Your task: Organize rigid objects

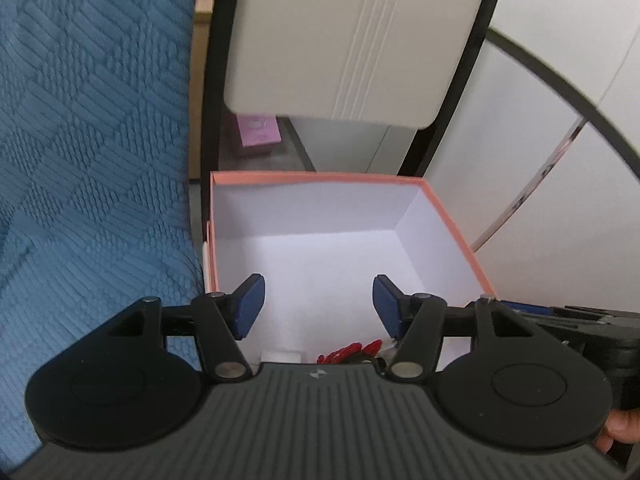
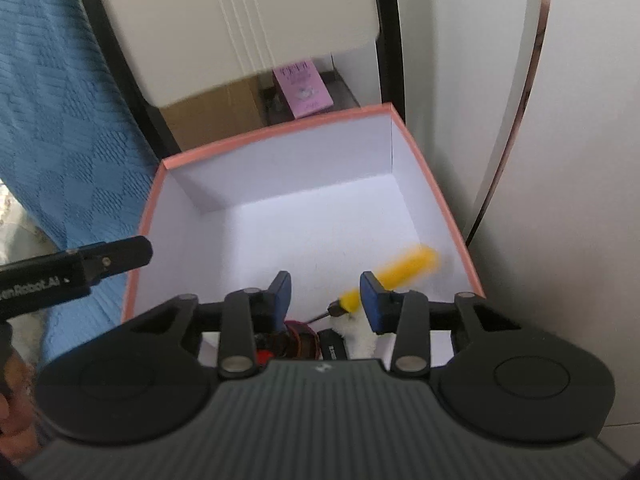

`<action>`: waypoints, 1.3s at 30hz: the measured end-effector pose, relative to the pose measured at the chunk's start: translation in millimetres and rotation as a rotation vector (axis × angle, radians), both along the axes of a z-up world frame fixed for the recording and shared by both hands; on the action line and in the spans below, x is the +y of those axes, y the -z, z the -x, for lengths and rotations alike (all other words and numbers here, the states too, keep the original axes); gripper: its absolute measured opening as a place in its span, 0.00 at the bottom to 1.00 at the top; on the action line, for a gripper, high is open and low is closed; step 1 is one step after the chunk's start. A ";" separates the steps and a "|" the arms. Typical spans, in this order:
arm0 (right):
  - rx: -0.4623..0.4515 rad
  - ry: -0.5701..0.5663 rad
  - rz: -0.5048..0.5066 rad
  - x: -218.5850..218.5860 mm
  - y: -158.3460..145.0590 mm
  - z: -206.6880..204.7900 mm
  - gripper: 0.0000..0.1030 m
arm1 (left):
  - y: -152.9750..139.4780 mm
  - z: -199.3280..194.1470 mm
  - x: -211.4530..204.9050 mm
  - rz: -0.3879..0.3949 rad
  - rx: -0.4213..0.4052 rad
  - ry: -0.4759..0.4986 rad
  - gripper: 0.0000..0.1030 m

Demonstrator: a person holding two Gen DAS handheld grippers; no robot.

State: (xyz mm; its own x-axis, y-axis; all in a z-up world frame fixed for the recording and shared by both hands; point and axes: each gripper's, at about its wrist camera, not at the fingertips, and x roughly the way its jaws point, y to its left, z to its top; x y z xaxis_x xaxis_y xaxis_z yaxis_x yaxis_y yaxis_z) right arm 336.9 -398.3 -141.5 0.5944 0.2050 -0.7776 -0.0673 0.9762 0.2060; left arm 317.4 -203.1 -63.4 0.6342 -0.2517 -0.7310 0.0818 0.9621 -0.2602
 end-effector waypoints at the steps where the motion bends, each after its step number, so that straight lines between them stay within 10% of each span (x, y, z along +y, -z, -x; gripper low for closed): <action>1: -0.013 0.004 -0.004 -0.6 -6.7 4.4 0.39 | -6.3 4.4 1.5 -0.001 -0.010 0.000 0.65; 26: -0.228 0.044 -0.002 22.3 -113.8 164.7 0.40 | -100.5 158.1 46.1 0.026 -0.131 0.051 0.86; 32: -0.257 0.051 0.021 34.1 -112.7 191.4 0.89 | -100.1 178.6 58.8 0.036 -0.133 0.037 0.95; 39: -0.244 0.067 0.012 39.7 -104.1 206.5 0.89 | -96.3 195.6 68.7 0.019 -0.120 0.019 0.98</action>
State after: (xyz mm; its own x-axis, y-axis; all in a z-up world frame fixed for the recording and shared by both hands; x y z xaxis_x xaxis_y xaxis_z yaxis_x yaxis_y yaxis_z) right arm 130.5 -358.6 -37.3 0.7767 0.1501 -0.6117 -0.0483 0.9825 0.1797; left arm 121.8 -134.4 32.9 0.7117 -0.2778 -0.6453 0.1314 0.9549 -0.2662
